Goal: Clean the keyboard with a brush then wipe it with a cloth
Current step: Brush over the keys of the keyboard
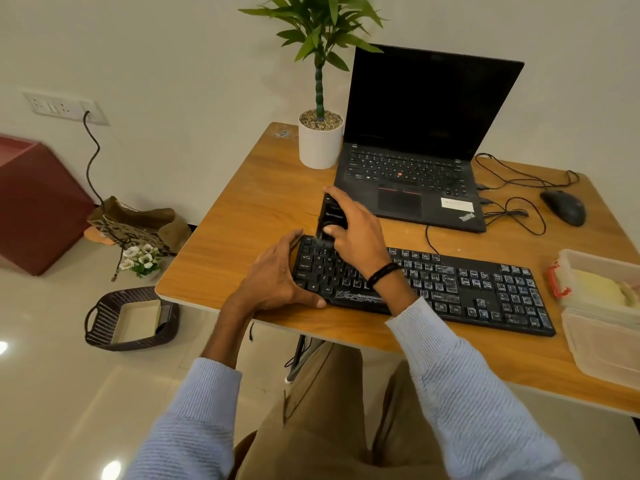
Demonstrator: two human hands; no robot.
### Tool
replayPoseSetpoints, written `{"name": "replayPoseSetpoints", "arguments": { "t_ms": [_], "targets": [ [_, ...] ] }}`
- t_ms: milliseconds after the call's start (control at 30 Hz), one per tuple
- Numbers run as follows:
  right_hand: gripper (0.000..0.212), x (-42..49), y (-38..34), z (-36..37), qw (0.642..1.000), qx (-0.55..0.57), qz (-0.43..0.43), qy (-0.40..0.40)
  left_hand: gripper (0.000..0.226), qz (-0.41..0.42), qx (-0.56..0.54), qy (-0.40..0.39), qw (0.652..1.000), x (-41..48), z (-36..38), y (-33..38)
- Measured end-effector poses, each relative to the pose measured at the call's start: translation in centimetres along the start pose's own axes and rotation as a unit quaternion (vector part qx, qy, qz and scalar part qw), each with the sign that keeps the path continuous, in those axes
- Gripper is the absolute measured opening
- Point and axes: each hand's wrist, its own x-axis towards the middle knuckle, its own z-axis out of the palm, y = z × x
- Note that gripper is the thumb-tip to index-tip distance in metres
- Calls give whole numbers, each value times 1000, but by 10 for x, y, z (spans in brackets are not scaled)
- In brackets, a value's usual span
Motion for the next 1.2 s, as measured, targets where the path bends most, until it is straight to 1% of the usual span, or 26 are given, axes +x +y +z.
{"name": "replayPoseSetpoints", "arguments": {
  "t_ms": [100, 200, 233, 300, 367, 433, 500, 600, 667, 767, 800, 833, 900, 933, 967, 1033, 1067, 1167, 1200],
  "targets": [
    [74, -3, 9, -23, 997, -53, 49, 3, 148, 0, -1, 0, 1000, 1, 0, -1],
    [74, -12, 15, -51, 988, -125, 79, 43, 149, 1, 0, -3, 1000, 1, 0, -1],
    [74, -14, 17, -57, 986, -129, 86, 56, 150, 0, 1, -3, 1000, 1, 0, -2],
    [75, -17, 18, -62, 991, -69, 101, 59, 150, 0, 3, -2, 1000, 1, 0, -3],
    [71, -20, 18, -61, 993, -6, 109, 33, 149, 0, 7, -7, 1000, 1, 1, -2],
    [61, -27, 13, -57, 995, 23, 95, 11, 147, -4, 13, -12, 1000, 2, 0, -1],
    [53, -37, 9, -50, 997, 36, 64, 11, 145, -7, 14, -19, 1000, 1, 0, 1],
    [50, -53, 4, -38, 999, 32, 17, 7, 142, -12, 12, -35, 999, 2, -1, 3],
    [47, -63, 5, -36, 998, 54, 2, -22, 143, -16, 7, -41, 999, 3, 0, 4],
    [44, -68, 6, -45, 992, 74, -13, -97, 144, -27, -3, -45, 999, 3, -1, 3],
    [43, -67, 8, -48, 991, 75, -14, -106, 145, -29, -4, -45, 999, 3, -1, 3],
    [44, -66, 8, -51, 992, 79, -9, -96, 146, -31, -5, -44, 999, 3, -1, 3],
    [48, -65, 10, -53, 996, 82, 9, -44, 148, -33, -7, -41, 999, 3, -1, 3],
    [48, -66, 11, -53, 996, 78, 7, -35, 148, -31, -6, -41, 999, 3, -1, 3],
    [46, -67, 11, -53, 996, 74, -3, -49, 148, -31, -4, -38, 999, 2, -1, 3],
    [40, -70, 11, -52, 992, 66, -31, -105, 147, -31, -4, -37, 999, 2, -1, 3],
    [39, -71, 12, -51, 991, 65, -36, -112, 147, -29, -6, -37, 999, 2, -1, 3],
    [40, -71, 18, -52, 996, 74, -25, -54, 147, -30, -7, -38, 999, 2, -1, 4],
    [41, -72, 19, -53, 995, 75, -24, -54, 146, -31, -9, -37, 999, 1, -1, 4]
  ]
}}
